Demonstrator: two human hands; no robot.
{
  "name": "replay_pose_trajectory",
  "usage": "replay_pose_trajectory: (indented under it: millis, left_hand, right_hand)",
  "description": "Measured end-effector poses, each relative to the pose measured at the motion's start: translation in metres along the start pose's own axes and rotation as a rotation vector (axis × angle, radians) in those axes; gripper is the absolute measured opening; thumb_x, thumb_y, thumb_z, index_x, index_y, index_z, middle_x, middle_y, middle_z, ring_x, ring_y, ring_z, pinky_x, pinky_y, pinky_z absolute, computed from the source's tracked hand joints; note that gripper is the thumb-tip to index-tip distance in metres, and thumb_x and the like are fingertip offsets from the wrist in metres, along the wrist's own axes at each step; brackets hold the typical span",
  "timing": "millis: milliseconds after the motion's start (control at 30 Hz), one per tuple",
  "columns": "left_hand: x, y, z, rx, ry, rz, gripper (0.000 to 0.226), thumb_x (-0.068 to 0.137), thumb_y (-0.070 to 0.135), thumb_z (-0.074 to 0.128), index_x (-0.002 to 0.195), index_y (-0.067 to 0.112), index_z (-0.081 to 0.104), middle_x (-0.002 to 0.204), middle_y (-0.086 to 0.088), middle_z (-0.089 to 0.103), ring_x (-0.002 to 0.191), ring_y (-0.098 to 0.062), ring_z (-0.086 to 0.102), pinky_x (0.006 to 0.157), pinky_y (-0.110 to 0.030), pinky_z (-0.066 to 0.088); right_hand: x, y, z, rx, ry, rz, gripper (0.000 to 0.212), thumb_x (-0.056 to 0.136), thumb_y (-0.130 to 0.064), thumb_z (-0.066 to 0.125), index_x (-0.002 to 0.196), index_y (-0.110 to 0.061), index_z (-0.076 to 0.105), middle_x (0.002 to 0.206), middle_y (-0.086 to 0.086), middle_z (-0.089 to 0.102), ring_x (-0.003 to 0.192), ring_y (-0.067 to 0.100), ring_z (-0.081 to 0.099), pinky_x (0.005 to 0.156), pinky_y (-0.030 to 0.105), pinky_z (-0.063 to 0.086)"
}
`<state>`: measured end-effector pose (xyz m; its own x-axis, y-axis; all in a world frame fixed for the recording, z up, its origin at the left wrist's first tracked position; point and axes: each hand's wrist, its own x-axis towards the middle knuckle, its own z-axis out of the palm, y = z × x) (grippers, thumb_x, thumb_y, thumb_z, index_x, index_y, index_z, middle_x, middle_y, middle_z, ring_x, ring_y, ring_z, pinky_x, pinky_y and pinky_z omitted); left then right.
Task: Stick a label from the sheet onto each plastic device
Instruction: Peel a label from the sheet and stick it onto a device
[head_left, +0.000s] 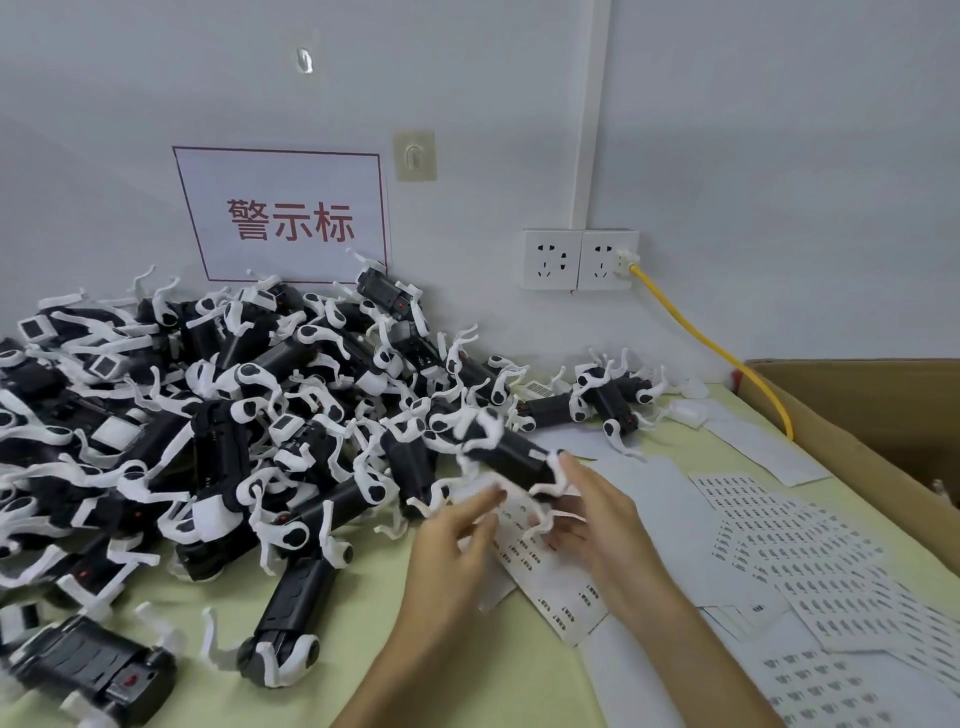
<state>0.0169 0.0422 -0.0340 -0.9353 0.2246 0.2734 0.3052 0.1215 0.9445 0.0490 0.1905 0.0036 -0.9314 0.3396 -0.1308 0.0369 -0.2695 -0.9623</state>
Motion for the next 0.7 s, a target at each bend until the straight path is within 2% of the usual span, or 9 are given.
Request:
replay_pose_trajectory:
  millis: [67,133,200,267,300,367,467,600,700]
  left_hand:
    - [-0.002,-0.001,0.005,0.034,-0.053,-0.056,0.031,0.097,0.003,0.062,0.1,0.028,0.08,0.106,0.023,0.076,0.101,0.005,0.068,0.085,-0.01,0.047]
    - [-0.002,-0.002,0.006,0.016,-0.024,-0.075,0.029,0.096,0.002,0.062,0.092,0.024,0.081,0.097,0.022,0.076,0.095,0.002,0.07,0.082,-0.012,0.048]
    - [0.001,-0.001,0.002,-0.021,0.1,-0.073,0.03,0.096,0.0,0.059,0.091,0.023,0.078,0.089,0.016,0.077,0.088,-0.003,0.07,0.077,-0.014,0.049]
    - [0.003,0.001,-0.003,-0.097,0.259,-0.069,0.025,0.097,0.001,0.06,0.097,0.024,0.071,0.08,0.007,0.076,0.078,-0.01,0.07,0.072,-0.023,0.053]
    - [0.003,0.001,-0.006,-0.12,0.34,-0.061,0.023,0.097,0.003,0.062,0.101,0.025,0.066,0.074,0.004,0.074,0.072,-0.013,0.069,0.072,-0.028,0.054]
    - [0.004,-0.001,-0.008,-0.118,0.468,-0.053,0.022,0.096,0.008,0.066,0.106,0.025,0.056,0.061,0.001,0.065,0.062,-0.019,0.061,0.076,-0.034,0.052]
    - [0.007,-0.009,-0.01,-0.111,0.523,-0.093,0.025,0.095,0.012,0.069,0.11,0.024,0.052,0.056,0.002,0.053,0.057,-0.021,0.049,0.074,-0.037,0.045]
    - [0.013,-0.017,-0.015,-0.047,0.482,-0.164,0.016,0.096,0.012,0.066,0.085,0.023,0.063,0.065,-0.004,0.059,0.06,-0.024,0.049,0.06,-0.035,0.042]
    - [0.016,-0.02,-0.017,-0.002,0.492,-0.168,0.022,0.096,0.011,0.065,0.076,0.017,0.063,0.071,-0.002,0.065,0.065,-0.027,0.055,0.065,-0.04,0.046]
  right_hand:
    - [0.006,-0.012,-0.017,0.171,0.044,0.07,0.023,0.094,-0.034,0.062,0.098,-0.013,0.071,0.094,0.02,0.072,0.065,0.026,0.066,0.065,0.032,0.055]
    - [0.012,-0.027,-0.043,0.496,0.082,0.004,0.022,0.094,-0.035,0.062,0.098,-0.016,0.07,0.11,0.023,0.068,0.068,0.024,0.066,0.065,0.029,0.057]
    - [0.015,-0.042,-0.075,0.877,0.091,-0.147,0.05,0.096,-0.048,0.055,0.128,-0.01,0.058,0.126,0.027,0.063,0.092,0.03,0.071,0.075,0.035,0.06]
    - [0.015,-0.05,-0.103,1.092,0.035,-0.258,0.066,0.099,-0.056,0.045,0.144,-0.009,0.04,0.135,0.03,0.056,0.115,0.042,0.065,0.093,0.046,0.054]
    - [0.015,-0.05,-0.109,1.096,0.023,-0.266,0.066,0.099,-0.055,0.044,0.148,-0.011,0.037,0.137,0.029,0.055,0.118,0.044,0.062,0.095,0.047,0.052]
    - [0.016,-0.043,-0.108,0.968,0.086,-0.218,0.058,0.1,-0.05,0.045,0.144,-0.011,0.044,0.136,0.021,0.058,0.115,0.036,0.066,0.09,0.042,0.053]
    - [0.018,-0.034,-0.089,0.8,0.144,-0.147,0.043,0.1,-0.04,0.047,0.131,-0.013,0.059,0.123,0.008,0.068,0.096,0.021,0.068,0.08,0.03,0.048]
    - [0.02,-0.028,-0.068,0.583,0.111,-0.1,0.032,0.097,-0.035,0.047,0.11,-0.015,0.069,0.085,0.002,0.068,0.07,0.016,0.055,0.068,0.027,0.039]
    - [0.02,-0.022,-0.052,0.44,0.059,-0.067,0.027,0.095,-0.027,0.049,0.102,-0.012,0.07,0.078,0.003,0.063,0.063,0.015,0.051,0.064,0.028,0.036]
